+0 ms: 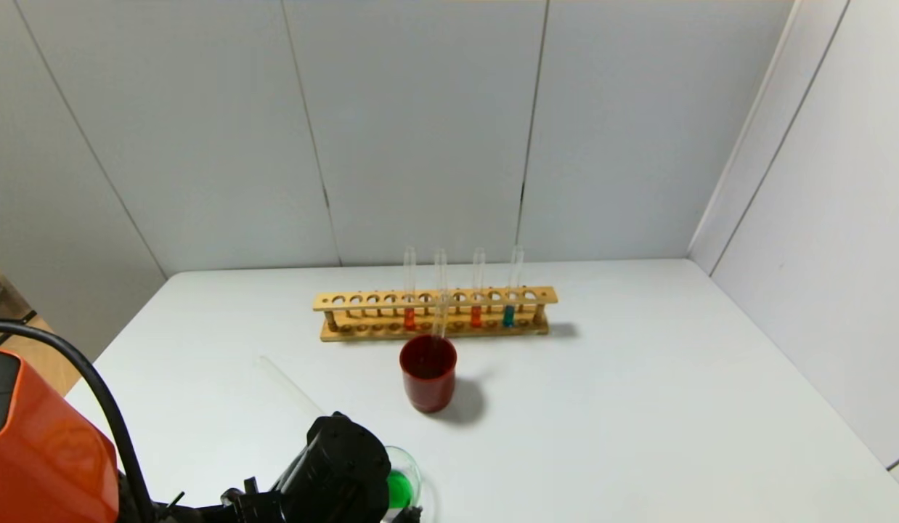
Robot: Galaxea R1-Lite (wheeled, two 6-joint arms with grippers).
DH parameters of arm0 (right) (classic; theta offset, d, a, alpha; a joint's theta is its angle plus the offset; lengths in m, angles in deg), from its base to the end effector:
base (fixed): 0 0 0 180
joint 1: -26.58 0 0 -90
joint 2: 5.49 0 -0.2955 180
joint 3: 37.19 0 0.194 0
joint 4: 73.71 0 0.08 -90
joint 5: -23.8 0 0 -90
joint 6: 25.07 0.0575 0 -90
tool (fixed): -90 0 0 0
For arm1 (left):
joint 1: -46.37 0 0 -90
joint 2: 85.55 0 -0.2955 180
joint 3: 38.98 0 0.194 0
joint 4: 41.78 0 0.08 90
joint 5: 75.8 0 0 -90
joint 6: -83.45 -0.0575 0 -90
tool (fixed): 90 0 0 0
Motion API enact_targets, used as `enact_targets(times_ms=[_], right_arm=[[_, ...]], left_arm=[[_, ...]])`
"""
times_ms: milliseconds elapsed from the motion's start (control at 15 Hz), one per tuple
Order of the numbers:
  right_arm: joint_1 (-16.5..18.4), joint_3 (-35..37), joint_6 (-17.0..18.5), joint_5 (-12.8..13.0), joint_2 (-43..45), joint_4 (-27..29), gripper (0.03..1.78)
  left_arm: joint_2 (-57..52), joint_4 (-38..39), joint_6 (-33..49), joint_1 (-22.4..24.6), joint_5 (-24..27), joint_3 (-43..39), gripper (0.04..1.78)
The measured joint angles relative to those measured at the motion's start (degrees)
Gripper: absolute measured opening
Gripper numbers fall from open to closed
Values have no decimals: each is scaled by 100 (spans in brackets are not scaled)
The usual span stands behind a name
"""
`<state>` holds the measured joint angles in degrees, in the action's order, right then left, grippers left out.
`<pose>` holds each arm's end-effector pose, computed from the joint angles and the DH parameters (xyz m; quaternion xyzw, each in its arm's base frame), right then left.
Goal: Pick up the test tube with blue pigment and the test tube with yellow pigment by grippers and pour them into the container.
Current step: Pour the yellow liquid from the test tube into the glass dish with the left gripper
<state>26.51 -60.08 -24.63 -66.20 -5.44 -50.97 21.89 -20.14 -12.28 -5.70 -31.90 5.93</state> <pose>0.0207 0.0000 0.0758 0.0038 -0.0017 0.0006 1.0000 0.1978 -0.1864 0.0313 0.8710 0.1173 -0.2024 0.4320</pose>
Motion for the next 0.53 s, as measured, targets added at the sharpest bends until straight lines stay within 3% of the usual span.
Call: enact_targets(times_ms=[533], right_arm=[[0, 0, 0, 0, 0, 0, 175]], left_arm=[[76, 1, -302, -151, -317, 48, 33]])
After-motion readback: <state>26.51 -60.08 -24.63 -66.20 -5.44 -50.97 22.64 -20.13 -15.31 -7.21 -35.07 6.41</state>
